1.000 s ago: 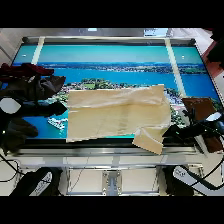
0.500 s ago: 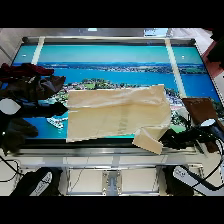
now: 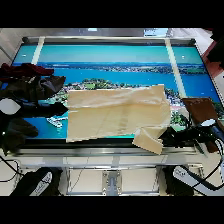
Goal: Fold the shirts.
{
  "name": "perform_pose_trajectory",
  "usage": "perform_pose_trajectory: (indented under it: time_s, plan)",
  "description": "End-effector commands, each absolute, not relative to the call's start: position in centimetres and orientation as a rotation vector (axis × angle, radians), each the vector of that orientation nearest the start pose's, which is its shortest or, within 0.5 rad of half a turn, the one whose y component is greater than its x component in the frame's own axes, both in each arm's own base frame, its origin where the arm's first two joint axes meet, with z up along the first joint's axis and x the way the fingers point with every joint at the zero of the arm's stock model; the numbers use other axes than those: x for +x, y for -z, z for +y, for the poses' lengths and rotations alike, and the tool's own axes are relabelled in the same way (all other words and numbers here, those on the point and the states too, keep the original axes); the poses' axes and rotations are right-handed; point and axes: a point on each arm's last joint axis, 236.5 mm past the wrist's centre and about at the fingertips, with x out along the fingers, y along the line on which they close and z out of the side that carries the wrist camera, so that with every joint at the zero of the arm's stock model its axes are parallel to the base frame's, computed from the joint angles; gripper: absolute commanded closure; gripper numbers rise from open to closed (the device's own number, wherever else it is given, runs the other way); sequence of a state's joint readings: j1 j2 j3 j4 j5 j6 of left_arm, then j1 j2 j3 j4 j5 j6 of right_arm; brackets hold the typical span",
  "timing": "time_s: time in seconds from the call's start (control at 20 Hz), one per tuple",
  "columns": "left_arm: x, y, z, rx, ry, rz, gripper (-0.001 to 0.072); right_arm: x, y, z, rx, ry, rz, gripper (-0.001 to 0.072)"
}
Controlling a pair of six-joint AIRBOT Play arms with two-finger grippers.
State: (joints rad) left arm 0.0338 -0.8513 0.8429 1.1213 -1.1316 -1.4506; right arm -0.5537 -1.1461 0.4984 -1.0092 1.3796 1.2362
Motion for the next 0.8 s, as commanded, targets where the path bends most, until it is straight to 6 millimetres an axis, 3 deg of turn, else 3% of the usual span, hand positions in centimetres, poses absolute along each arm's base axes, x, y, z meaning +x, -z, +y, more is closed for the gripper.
perform_pose_trajectory:
  time_s: [0.0, 0.2, 0.55, 0.75]
  plan:
    - [30.4, -5.9, -8.3, -0.312, 0.289, 1.093, 0.0293, 17.4, 8.6, 3.6, 0.888, -0.194, 1.696, 0.0281]
    - [30.3, -5.9, -8.3, -0.312, 0.289, 1.096, 0.0293, 15.4, 9.3, 2.4, 0.829, -0.138, 1.784, 0.0281]
    - [30.3, -5.9, -8.3, -0.312, 0.289, 1.095, 0.0293, 18.3, 9.2, 3.3, 0.893, -0.137, 1.671, 0.0281]
    - [30.2, -5.9, -8.3, -0.311, 0.290, 1.098, 0.0293, 17.9, 9.6, 4.7, 0.828, -0.164, 1.726, 0.0281]
